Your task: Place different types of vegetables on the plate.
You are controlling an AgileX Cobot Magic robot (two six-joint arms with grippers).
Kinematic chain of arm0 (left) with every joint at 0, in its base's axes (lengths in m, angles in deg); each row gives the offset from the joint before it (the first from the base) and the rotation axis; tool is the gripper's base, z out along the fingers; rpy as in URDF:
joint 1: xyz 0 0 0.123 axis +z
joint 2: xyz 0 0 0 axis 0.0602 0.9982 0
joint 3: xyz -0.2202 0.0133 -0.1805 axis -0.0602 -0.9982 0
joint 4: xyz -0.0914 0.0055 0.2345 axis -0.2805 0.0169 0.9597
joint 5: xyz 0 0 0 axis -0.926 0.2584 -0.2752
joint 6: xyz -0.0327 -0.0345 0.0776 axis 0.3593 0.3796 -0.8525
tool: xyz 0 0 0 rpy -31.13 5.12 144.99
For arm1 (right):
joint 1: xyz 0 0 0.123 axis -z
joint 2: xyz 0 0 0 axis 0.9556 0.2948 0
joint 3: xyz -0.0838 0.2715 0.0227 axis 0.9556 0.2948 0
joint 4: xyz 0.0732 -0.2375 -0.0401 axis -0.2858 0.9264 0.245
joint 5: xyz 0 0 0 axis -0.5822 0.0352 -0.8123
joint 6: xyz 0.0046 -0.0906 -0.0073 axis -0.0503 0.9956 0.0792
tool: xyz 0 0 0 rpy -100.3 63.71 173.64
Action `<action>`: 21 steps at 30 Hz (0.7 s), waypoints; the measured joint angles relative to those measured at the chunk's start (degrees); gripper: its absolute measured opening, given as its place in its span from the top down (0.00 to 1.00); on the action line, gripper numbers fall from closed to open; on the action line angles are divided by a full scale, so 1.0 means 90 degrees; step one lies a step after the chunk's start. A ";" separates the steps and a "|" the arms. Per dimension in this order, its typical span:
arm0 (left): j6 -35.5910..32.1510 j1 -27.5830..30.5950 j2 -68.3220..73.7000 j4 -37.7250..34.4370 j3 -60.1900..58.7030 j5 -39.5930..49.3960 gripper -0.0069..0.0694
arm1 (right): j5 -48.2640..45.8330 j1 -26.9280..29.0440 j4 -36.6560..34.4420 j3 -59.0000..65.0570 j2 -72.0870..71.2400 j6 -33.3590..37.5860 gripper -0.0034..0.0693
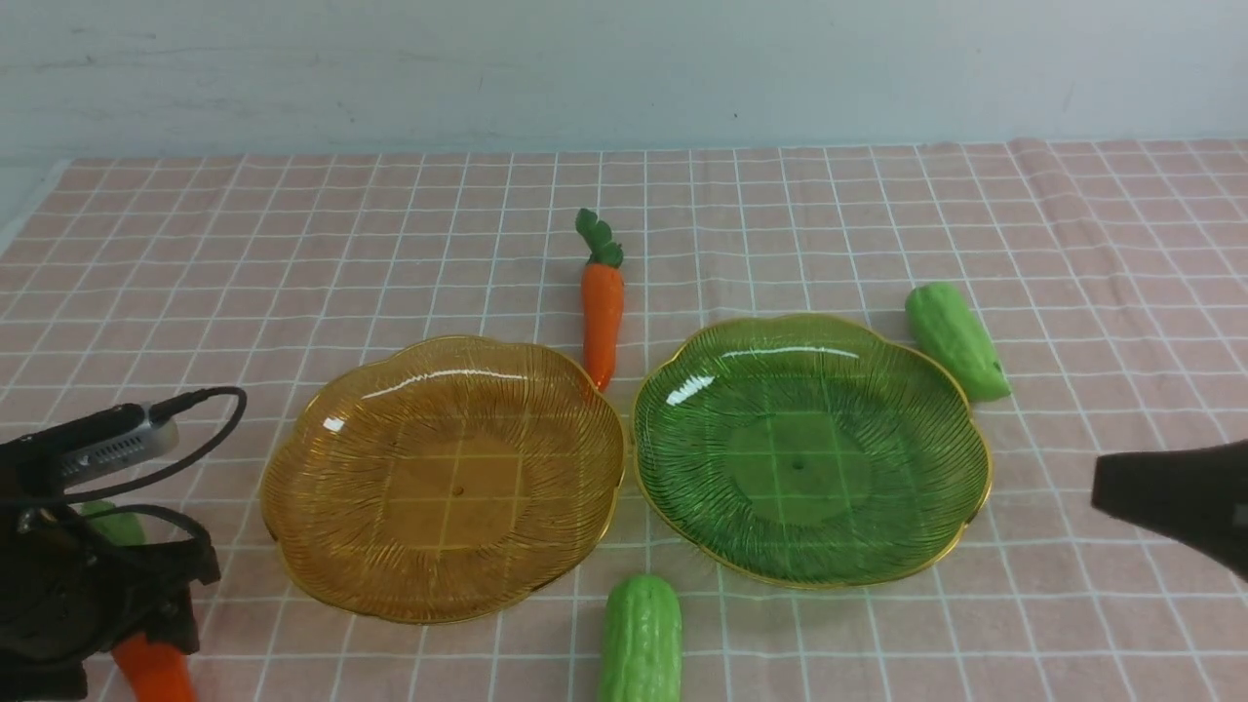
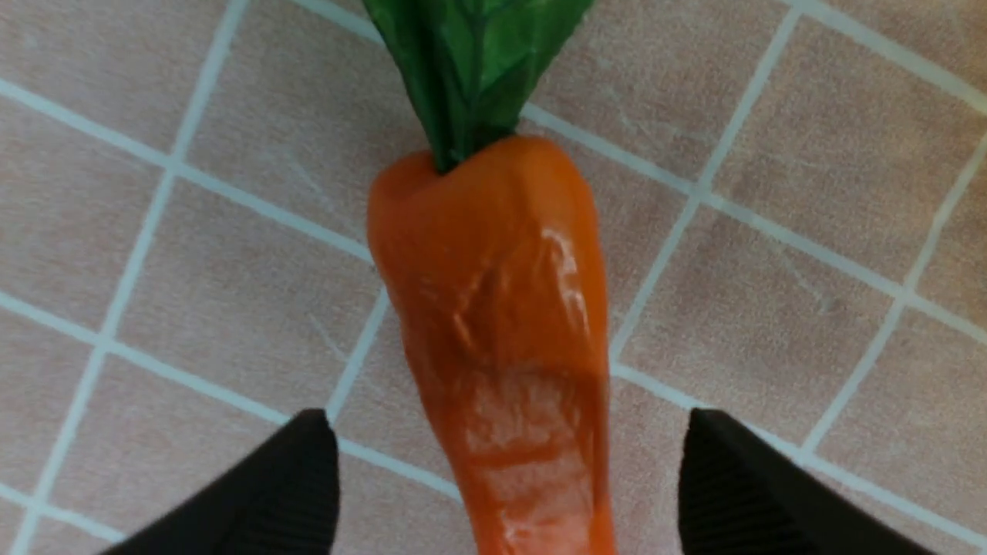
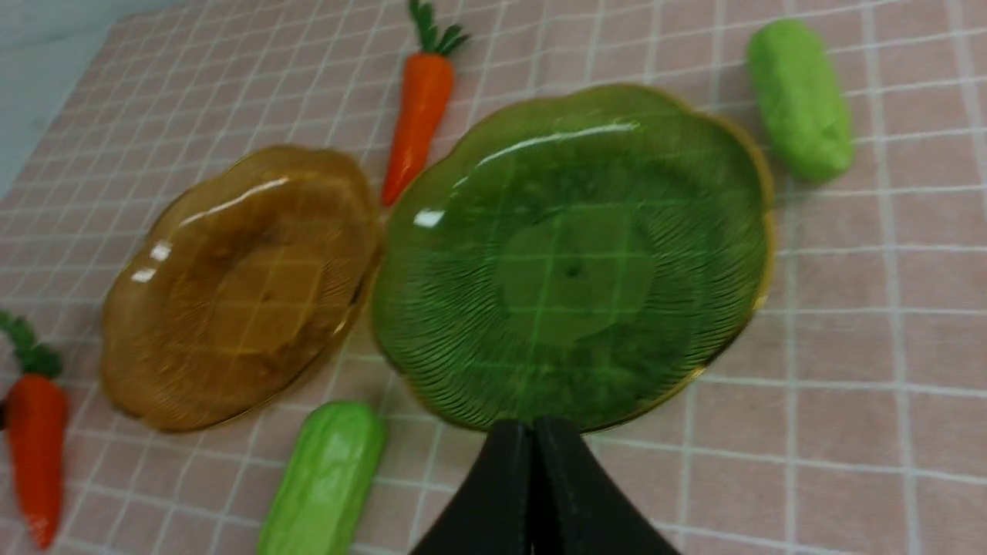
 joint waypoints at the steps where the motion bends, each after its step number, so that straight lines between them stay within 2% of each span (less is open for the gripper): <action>1: 0.0000 0.0000 0.0073 -0.0020 0.0000 -0.0024 0.21 | -0.0077 0.0000 -0.0067 -0.0023 0.0165 0.0069 0.97; 3: 0.0000 0.0000 0.0167 -0.0043 0.0006 -0.0059 0.19 | -0.0195 0.0000 -0.0094 -0.0085 0.0372 0.0158 0.97; 6: 0.0000 0.0000 0.0474 -0.0051 0.0013 -0.0076 0.20 | -0.0437 -0.0114 0.0321 -0.0481 0.0841 0.0236 0.97; 8: 0.0000 0.0000 0.0689 -0.0051 0.0013 -0.0086 0.24 | -0.0469 -0.0250 0.0592 -0.0686 0.0985 0.0186 0.97; 12: -0.0007 0.0000 0.0853 -0.0034 0.0068 -0.0067 0.43 | -0.0501 -0.0633 0.1272 -0.1190 0.1277 -0.0163 0.97; 13: -0.0007 0.0000 0.0861 -0.0028 0.0073 -0.0067 0.51 | -0.0508 -0.0910 0.1661 -0.1472 0.1436 -0.0363 0.97; 15: -0.0078 0.0000 0.0820 -0.0030 0.0081 -0.0031 0.63 | -0.0537 -0.1605 0.2432 -0.2053 0.1825 -0.1341 0.97; 18: -0.0252 0.0000 0.0436 -0.0047 0.0176 0.0268 0.64 | -0.0514 -0.2641 0.3164 -0.2506 0.2372 -0.2426 0.97; 21: -0.0516 0.0000 -0.0243 -0.0142 0.0382 0.0526 0.64 | -0.0359 -0.3291 0.3555 -0.2632 0.2776 -0.2876 0.95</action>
